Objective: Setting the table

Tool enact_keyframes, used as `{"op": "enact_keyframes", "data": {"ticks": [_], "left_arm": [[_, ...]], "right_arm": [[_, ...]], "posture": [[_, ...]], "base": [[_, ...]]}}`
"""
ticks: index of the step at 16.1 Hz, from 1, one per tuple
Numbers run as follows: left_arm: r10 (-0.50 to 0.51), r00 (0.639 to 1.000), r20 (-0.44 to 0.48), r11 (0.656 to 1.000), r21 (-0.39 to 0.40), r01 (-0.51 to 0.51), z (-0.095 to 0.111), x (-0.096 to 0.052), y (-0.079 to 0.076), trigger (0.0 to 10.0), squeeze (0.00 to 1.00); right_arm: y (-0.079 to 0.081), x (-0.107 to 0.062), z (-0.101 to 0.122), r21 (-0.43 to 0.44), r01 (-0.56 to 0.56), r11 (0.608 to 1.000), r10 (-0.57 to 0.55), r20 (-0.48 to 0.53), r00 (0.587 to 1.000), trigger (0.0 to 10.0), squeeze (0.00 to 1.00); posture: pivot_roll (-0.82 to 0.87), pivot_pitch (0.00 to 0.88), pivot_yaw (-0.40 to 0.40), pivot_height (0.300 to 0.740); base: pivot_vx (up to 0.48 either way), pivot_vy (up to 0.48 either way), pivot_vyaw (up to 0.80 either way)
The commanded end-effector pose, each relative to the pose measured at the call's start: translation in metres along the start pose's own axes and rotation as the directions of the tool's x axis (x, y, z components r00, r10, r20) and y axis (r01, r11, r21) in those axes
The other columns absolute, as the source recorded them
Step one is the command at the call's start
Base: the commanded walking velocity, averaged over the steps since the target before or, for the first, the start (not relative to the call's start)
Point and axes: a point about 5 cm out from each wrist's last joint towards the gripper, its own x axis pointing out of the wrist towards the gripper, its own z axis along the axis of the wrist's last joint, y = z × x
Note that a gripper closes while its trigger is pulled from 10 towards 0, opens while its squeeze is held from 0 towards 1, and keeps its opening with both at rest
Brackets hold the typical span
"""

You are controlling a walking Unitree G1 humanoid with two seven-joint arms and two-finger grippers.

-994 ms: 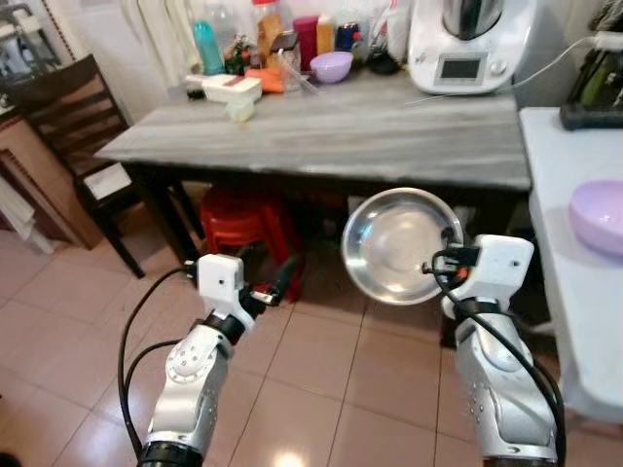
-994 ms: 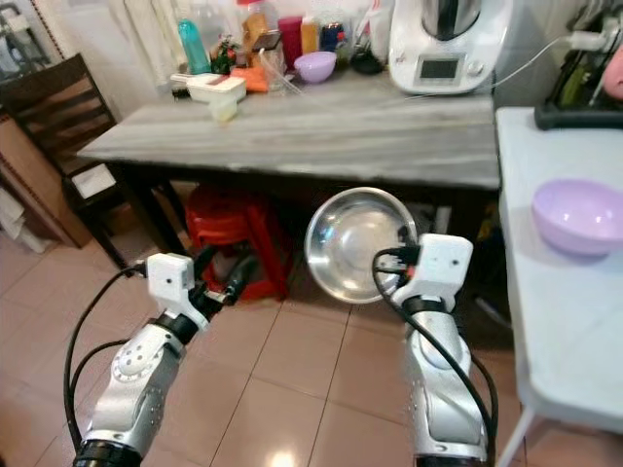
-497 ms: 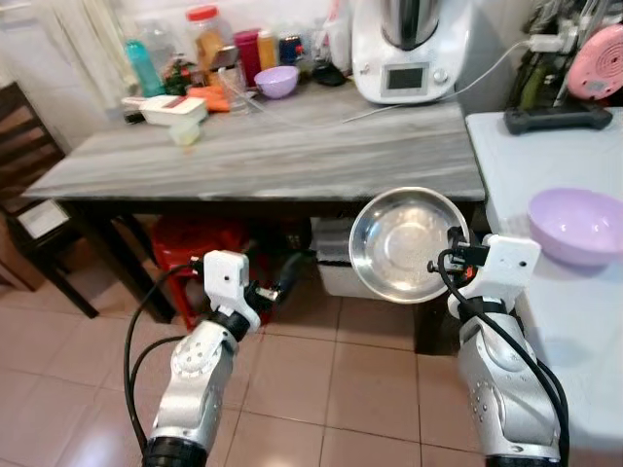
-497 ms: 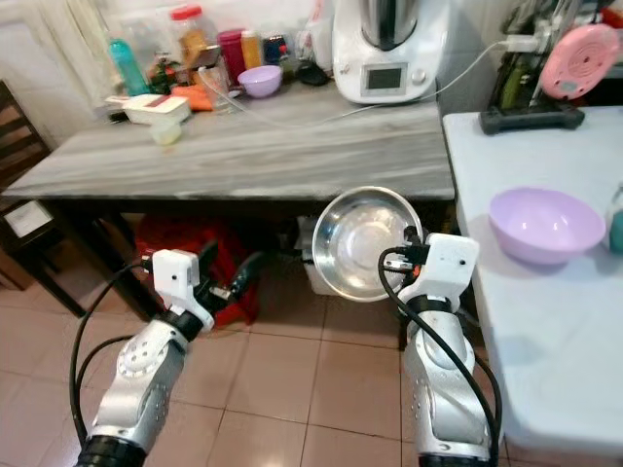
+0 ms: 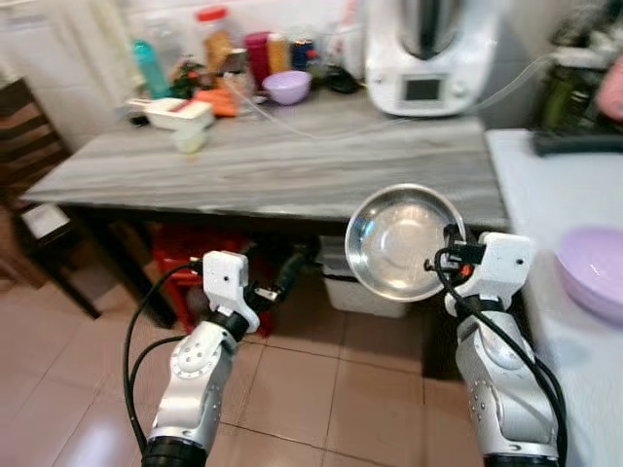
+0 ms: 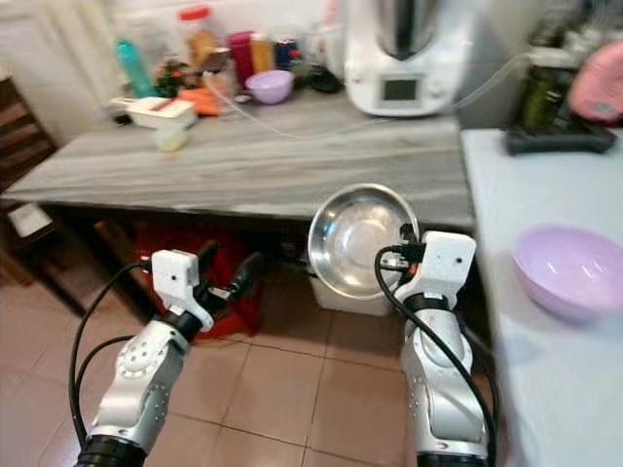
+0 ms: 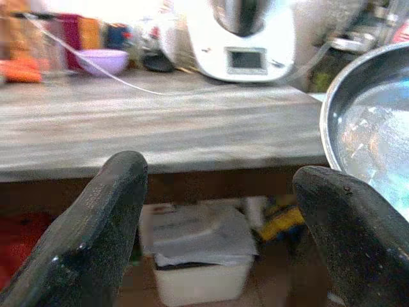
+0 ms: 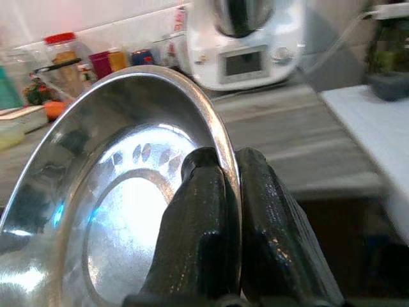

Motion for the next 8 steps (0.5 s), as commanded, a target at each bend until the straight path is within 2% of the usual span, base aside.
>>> {"op": "enact_keyframes", "data": {"ticks": [1, 8], "left_arm": [[0.023, 1.000, -0.003, 0.999, 0.026, -0.023, 0.0027, -0.0038, 0.0111, 10.0, 0.00], [0.017, 1.000, -0.006, 1.000, 0.022, -0.017, 0.0008, -0.0051, 0.0093, 10.0, 0.00]], "right_arm": [[0.0134, 0.0013, 0.0040, 0.021, -0.038, 0.999, 0.037, 0.018, 0.999, 10.0, 0.00], [0.0114, 0.0003, 0.0007, 0.023, -0.023, 0.999, 0.023, 0.003, 1.000, 10.0, 0.00]], "posture": [[-0.09, 0.000, 0.118, 0.740], [-0.08, 0.000, 0.119, 0.740]], "base": [[0.330, 0.000, 0.00], [0.330, 0.000, 0.00]]}}
